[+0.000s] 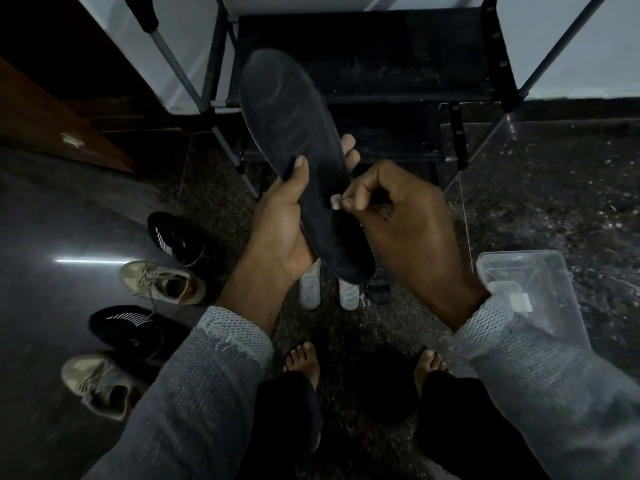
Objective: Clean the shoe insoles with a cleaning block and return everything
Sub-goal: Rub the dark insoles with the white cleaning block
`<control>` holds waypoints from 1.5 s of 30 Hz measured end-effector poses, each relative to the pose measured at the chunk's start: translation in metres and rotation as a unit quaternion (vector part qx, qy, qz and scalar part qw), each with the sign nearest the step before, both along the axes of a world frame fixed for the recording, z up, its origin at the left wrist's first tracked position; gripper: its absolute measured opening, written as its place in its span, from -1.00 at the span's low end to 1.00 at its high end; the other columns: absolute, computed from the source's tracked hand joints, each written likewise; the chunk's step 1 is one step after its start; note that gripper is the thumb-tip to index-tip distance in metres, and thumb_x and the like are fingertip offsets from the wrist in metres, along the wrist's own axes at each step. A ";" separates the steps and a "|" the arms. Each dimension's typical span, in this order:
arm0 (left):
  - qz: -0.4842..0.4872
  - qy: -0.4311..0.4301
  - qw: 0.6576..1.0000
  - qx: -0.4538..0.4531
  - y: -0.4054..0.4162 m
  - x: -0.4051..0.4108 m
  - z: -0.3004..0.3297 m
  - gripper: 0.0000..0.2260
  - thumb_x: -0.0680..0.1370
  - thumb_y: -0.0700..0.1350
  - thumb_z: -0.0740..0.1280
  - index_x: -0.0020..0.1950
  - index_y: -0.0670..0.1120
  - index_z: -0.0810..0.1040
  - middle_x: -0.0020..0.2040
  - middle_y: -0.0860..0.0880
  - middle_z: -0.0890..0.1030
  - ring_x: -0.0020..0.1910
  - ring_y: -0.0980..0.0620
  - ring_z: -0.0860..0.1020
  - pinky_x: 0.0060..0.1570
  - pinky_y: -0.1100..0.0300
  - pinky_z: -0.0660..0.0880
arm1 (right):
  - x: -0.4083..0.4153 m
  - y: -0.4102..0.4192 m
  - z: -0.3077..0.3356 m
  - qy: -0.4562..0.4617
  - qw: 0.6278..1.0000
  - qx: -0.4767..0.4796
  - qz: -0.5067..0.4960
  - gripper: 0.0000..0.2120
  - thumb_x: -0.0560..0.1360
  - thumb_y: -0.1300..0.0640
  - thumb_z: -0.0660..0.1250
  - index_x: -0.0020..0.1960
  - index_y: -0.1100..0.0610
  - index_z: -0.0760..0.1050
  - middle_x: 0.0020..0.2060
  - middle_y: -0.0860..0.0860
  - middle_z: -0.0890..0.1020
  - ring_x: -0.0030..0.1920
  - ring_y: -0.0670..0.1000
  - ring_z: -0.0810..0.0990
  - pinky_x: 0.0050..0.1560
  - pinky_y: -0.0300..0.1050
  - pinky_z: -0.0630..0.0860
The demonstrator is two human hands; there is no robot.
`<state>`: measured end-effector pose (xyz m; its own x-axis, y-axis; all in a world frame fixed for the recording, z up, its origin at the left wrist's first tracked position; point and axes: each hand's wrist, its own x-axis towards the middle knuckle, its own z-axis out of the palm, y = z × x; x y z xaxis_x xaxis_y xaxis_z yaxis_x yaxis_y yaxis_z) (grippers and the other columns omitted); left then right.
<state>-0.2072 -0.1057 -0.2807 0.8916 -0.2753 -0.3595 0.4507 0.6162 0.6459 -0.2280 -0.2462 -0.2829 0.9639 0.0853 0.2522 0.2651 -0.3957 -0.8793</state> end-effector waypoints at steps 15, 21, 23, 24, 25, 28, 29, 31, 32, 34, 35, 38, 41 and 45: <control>0.003 0.028 0.996 0.079 -0.008 -0.007 0.004 -0.63 0.67 -0.07 0.12 0.38 -0.27 0.42 0.26 -0.23 0.56 0.21 -0.13 0.57 0.18 0.07 0.55 | 0.005 0.002 0.002 -0.042 0.997 -0.066 -0.004 -0.82 0.56 0.29 0.30 -0.21 0.16 0.43 -0.25 0.00 0.62 -0.16 -0.06 0.63 -0.16 0.03 0.57; -0.015 0.029 0.993 0.117 -0.018 -0.012 0.004 -0.74 0.67 -0.10 0.13 0.22 -0.19 0.52 0.12 -0.13 0.64 0.12 -0.04 0.60 0.11 0.17 0.57 | 0.018 -0.008 0.004 -0.053 0.995 -0.050 -0.065 -0.87 0.51 0.28 0.35 -0.19 0.18 0.45 -0.25 0.02 0.61 -0.18 0.00 0.62 -0.17 0.04 0.57; -0.021 0.027 0.992 0.119 -0.018 -0.013 0.004 -0.70 0.67 -0.11 0.13 0.33 -0.19 0.48 0.24 -0.16 0.59 0.18 -0.06 0.58 0.12 0.15 0.57 | 0.021 -0.011 0.005 -0.046 0.995 -0.036 -0.081 -0.87 0.51 0.30 0.36 -0.19 0.18 0.46 -0.25 0.02 0.61 -0.19 -0.07 0.61 -0.15 -0.07 0.58; -0.025 0.026 0.992 0.120 -0.018 -0.012 0.004 -0.70 0.67 -0.10 0.13 0.33 -0.18 0.48 0.23 -0.16 0.60 0.17 -0.05 0.59 0.10 0.15 0.58 | 0.021 -0.011 0.005 -0.036 0.995 -0.021 -0.085 -0.86 0.51 0.32 0.36 -0.19 0.18 0.46 -0.25 0.01 0.61 -0.19 -0.10 0.61 -0.14 -0.13 0.59; -0.028 0.026 0.992 0.121 -0.017 -0.012 0.004 -0.71 0.67 -0.09 0.14 0.30 -0.16 0.50 0.20 -0.13 0.62 0.15 -0.04 0.60 0.07 0.16 0.59 | 0.021 -0.012 0.005 -0.023 0.996 0.001 -0.088 -0.84 0.50 0.32 0.38 -0.19 0.16 0.45 -0.26 0.00 0.61 -0.19 -0.11 0.61 -0.13 -0.19 0.59; -0.036 0.028 0.991 0.125 -0.017 -0.011 0.004 -0.71 0.66 -0.08 0.15 0.29 -0.14 0.52 0.17 -0.10 0.64 0.12 -0.01 0.62 0.00 0.19 0.59 | 0.022 -0.014 0.004 0.010 0.992 0.074 -0.098 -0.79 0.48 0.26 0.43 -0.20 0.10 0.42 -0.24 0.05 0.62 -0.19 -0.04 0.63 -0.11 -0.19 0.58; -0.038 0.032 0.991 0.125 -0.017 -0.011 0.004 -0.69 0.66 -0.08 0.15 0.32 -0.16 0.50 0.19 -0.11 0.63 0.13 -0.01 0.62 0.01 0.18 0.58 | 0.023 -0.015 0.004 0.018 0.991 0.090 -0.101 -0.80 0.48 0.24 0.44 -0.20 0.10 0.42 -0.23 0.09 0.63 -0.18 0.01 0.63 -0.10 -0.13 0.60; -0.042 0.037 0.990 0.129 -0.016 -0.012 0.004 -0.67 0.65 -0.07 0.16 0.36 -0.17 0.48 0.22 -0.12 0.61 0.14 -0.02 0.61 0.02 0.18 0.58 | 0.024 -0.018 0.002 0.031 0.989 0.106 -0.100 -0.80 0.47 0.22 0.45 -0.19 0.09 0.43 -0.20 0.14 0.64 -0.16 0.08 0.64 -0.07 -0.01 0.61; -0.044 0.040 0.990 0.131 -0.016 -0.012 0.005 -0.66 0.65 -0.07 0.16 0.37 -0.18 0.47 0.23 -0.13 0.61 0.14 -0.02 0.61 0.02 0.18 0.59 | 0.025 -0.019 0.002 0.036 0.989 0.109 -0.097 -0.80 0.47 0.22 0.45 -0.20 0.08 0.43 -0.20 0.15 0.64 -0.15 0.09 0.65 -0.07 0.01 0.61; -0.050 0.047 0.988 0.136 -0.016 -0.011 0.005 -0.65 0.65 -0.06 0.16 0.38 -0.18 0.46 0.23 -0.13 0.61 0.15 -0.03 0.61 0.02 0.18 0.59 | 0.025 -0.019 0.002 0.041 0.989 0.115 -0.088 -0.79 0.47 0.24 0.44 -0.21 0.08 0.43 -0.20 0.17 0.64 -0.16 0.10 0.65 -0.08 -0.02 0.62; -0.054 0.049 0.988 0.137 -0.015 -0.011 0.004 -0.65 0.65 -0.07 0.16 0.38 -0.18 0.46 0.23 -0.13 0.61 0.15 -0.03 0.61 0.03 0.18 0.59 | 0.025 -0.020 0.002 0.042 0.988 0.118 -0.085 -0.79 0.47 0.24 0.44 -0.22 0.09 0.43 -0.20 0.17 0.64 -0.16 0.10 0.66 -0.08 -0.04 0.61; -0.065 0.052 0.988 0.130 -0.016 -0.012 0.004 -0.66 0.66 -0.05 0.15 0.36 -0.16 0.48 0.20 -0.11 0.63 0.12 -0.01 0.63 0.03 0.18 0.59 | 0.025 -0.020 0.001 0.041 0.988 0.120 -0.086 -0.81 0.47 0.27 0.43 -0.21 0.15 0.44 -0.20 0.18 0.64 -0.17 0.08 0.66 -0.06 -0.04 0.62; -0.062 0.038 0.993 0.092 -0.014 -0.009 0.006 -0.62 0.66 0.04 0.09 0.36 -0.13 0.47 0.25 -0.11 0.59 0.22 -0.04 0.57 0.22 0.09 0.51 | 0.025 -0.020 0.000 0.052 0.988 0.120 -0.078 -0.81 0.47 0.27 0.44 -0.22 0.15 0.44 -0.20 0.18 0.64 -0.16 0.07 0.67 -0.05 -0.03 0.63; 0.007 0.011 0.999 0.050 -0.004 0.000 0.004 -0.56 0.68 0.06 0.05 0.42 -0.19 0.40 0.29 -0.18 0.55 0.27 -0.11 0.54 0.23 0.02 0.51 | 0.023 -0.019 0.000 0.079 0.990 0.108 -0.044 -0.79 0.47 0.26 0.45 -0.24 0.13 0.44 -0.22 0.17 0.64 -0.17 0.06 0.67 -0.07 0.05 0.64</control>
<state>-0.2068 -0.1098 -0.2769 0.8866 -0.2241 -0.4045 0.4573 0.5554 0.6946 -0.2052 -0.2654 -0.2833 0.9940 -0.0409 0.1016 0.0908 -0.2102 -0.9734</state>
